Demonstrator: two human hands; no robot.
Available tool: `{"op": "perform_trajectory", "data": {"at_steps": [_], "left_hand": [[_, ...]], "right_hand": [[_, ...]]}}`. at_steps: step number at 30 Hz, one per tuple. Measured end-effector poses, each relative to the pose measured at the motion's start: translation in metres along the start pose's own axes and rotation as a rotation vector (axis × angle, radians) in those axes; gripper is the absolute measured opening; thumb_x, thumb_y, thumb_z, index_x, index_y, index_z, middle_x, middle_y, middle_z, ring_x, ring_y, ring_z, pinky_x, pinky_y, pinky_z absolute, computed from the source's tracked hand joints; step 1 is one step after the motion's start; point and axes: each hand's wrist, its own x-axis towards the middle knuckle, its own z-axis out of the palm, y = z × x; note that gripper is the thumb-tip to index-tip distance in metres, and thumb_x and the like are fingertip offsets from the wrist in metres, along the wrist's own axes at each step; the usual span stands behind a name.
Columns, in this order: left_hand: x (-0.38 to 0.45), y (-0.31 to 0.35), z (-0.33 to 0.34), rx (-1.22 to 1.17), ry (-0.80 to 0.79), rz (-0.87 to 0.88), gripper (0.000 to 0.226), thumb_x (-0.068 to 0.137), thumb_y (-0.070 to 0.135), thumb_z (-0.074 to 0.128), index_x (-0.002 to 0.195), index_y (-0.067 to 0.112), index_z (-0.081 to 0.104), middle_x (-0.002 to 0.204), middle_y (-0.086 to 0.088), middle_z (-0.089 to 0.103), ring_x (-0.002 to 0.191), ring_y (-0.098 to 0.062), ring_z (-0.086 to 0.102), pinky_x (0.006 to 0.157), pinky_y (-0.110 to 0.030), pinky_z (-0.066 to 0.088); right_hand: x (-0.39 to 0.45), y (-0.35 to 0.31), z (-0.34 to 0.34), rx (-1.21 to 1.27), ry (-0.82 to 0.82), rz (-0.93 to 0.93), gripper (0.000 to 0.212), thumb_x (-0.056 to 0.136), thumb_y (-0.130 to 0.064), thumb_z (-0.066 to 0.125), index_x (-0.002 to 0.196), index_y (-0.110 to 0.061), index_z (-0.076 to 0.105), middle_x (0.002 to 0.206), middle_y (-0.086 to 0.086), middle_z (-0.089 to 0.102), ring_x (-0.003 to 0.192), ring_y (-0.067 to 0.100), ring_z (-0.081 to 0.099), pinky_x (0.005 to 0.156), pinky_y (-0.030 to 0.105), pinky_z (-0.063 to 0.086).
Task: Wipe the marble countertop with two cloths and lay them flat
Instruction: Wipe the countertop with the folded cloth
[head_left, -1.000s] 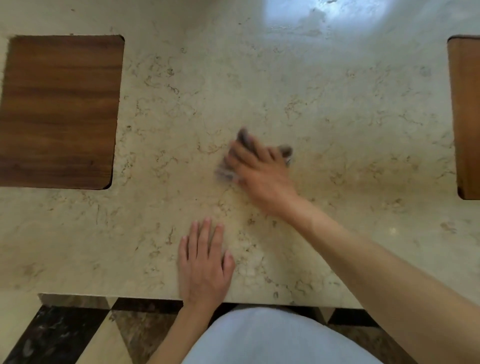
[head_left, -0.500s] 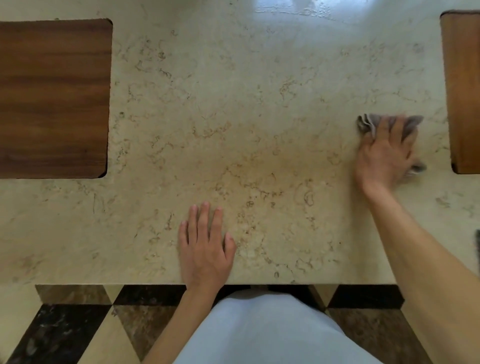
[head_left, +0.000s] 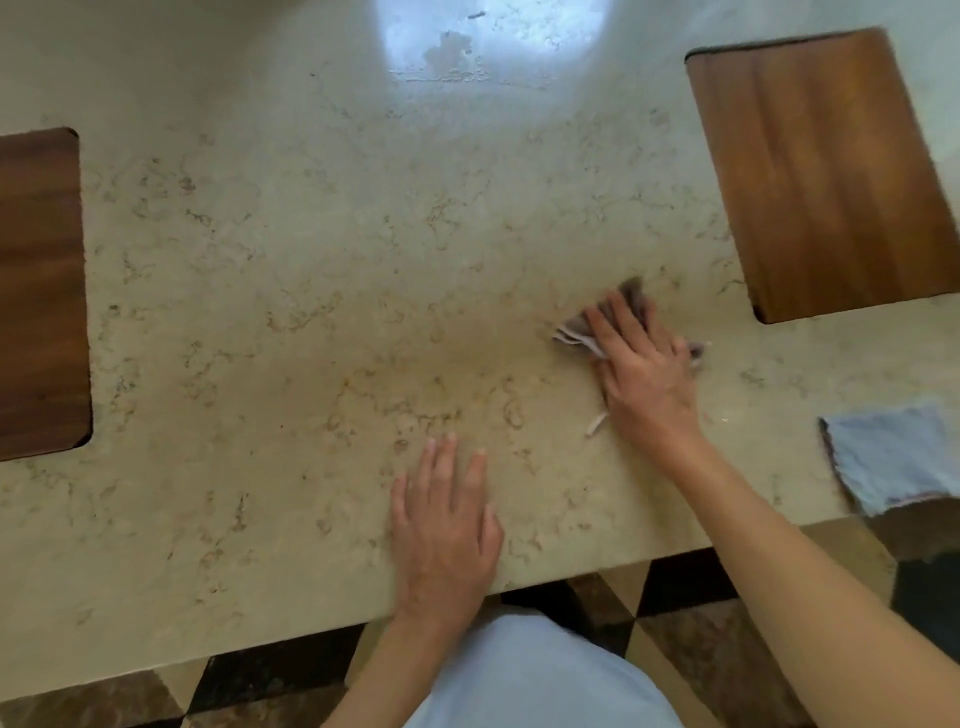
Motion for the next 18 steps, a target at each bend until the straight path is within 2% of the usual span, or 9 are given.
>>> {"op": "perform_trajectory", "data": {"at_steps": [3,5,7,9,12,13,14,16,18], "left_hand": [[0.015,0.029,0.014,0.017,-0.071,0.137,0.058,0.096,0.036,0.047,0.15,0.017,0.045,0.162,-0.014,0.033,0.151,-0.032,0.029,0.118,-0.057,0.029],[0.018,0.035,0.022,0.075,-0.094,0.188,0.06,0.097,0.039,0.047,0.153,0.018,0.042,0.164,-0.013,0.03,0.152,-0.033,0.025,0.118,-0.057,0.029],[0.017,0.034,0.025,0.087,-0.074,0.19,0.061,0.096,0.04,0.048,0.153,0.019,0.042,0.164,-0.013,0.031,0.152,-0.033,0.025,0.117,-0.057,0.03],[0.016,0.034,0.026,0.099,-0.047,0.186,0.061,0.095,0.039,0.05,0.152,0.019,0.043,0.163,-0.012,0.032,0.152,-0.033,0.027,0.117,-0.057,0.03],[0.017,0.034,0.027,0.109,-0.026,0.183,0.059,0.094,0.037,0.05,0.15,0.019,0.047,0.161,-0.013,0.035,0.15,-0.034,0.031,0.117,-0.057,0.03],[0.017,0.035,0.028,0.108,-0.022,0.187,0.058,0.094,0.037,0.049,0.149,0.018,0.048,0.161,-0.012,0.036,0.15,-0.034,0.031,0.117,-0.057,0.03],[0.017,0.034,0.028,0.106,-0.017,0.191,0.058,0.094,0.037,0.048,0.149,0.018,0.048,0.161,-0.012,0.036,0.15,-0.034,0.031,0.117,-0.057,0.03],[0.017,0.034,0.028,0.105,-0.008,0.192,0.058,0.095,0.037,0.047,0.15,0.019,0.047,0.162,-0.012,0.035,0.151,-0.034,0.03,0.117,-0.057,0.029],[0.018,0.034,0.029,0.105,0.002,0.186,0.058,0.096,0.037,0.046,0.15,0.018,0.047,0.162,-0.012,0.035,0.151,-0.033,0.029,0.117,-0.057,0.03]], "right_hand": [[-0.003,0.055,-0.017,0.008,-0.008,0.239,0.058,0.102,-0.041,0.031,0.157,-0.025,0.033,0.168,0.002,0.023,0.155,0.032,0.017,0.115,0.052,0.028],[0.003,0.044,-0.014,-0.009,0.052,0.378,0.058,0.103,-0.041,0.028,0.158,-0.024,0.03,0.169,0.002,0.02,0.155,0.032,0.015,0.118,0.053,0.025],[0.01,0.012,-0.005,-0.006,0.119,0.476,0.056,0.105,-0.03,0.038,0.159,-0.024,0.026,0.17,0.004,0.016,0.155,0.035,0.014,0.118,0.057,0.024],[0.008,-0.019,0.004,0.003,0.147,0.288,0.059,0.102,-0.019,0.051,0.158,-0.023,0.031,0.168,0.006,0.021,0.154,0.037,0.019,0.115,0.057,0.03],[-0.009,-0.021,0.013,-0.017,0.107,-0.292,0.051,0.099,-0.026,0.056,0.149,-0.022,0.048,0.16,0.005,0.041,0.149,0.034,0.035,0.107,0.046,0.036],[-0.011,-0.006,0.01,-0.031,0.079,-0.38,0.049,0.101,-0.028,0.054,0.15,-0.023,0.048,0.16,0.004,0.042,0.148,0.032,0.037,0.104,0.044,0.038],[-0.011,0.013,0.006,-0.045,0.064,-0.382,0.049,0.102,-0.028,0.054,0.15,-0.023,0.047,0.16,0.004,0.041,0.148,0.03,0.037,0.098,0.043,0.041],[-0.008,0.056,-0.004,-0.049,0.084,-0.165,0.054,0.1,-0.021,0.057,0.152,-0.019,0.043,0.162,0.008,0.037,0.15,0.032,0.033,0.092,0.045,0.045],[0.001,0.088,-0.016,-0.024,0.085,0.128,0.057,0.101,-0.018,0.054,0.155,-0.016,0.036,0.165,0.011,0.03,0.152,0.037,0.026,0.099,0.052,0.043]]}}
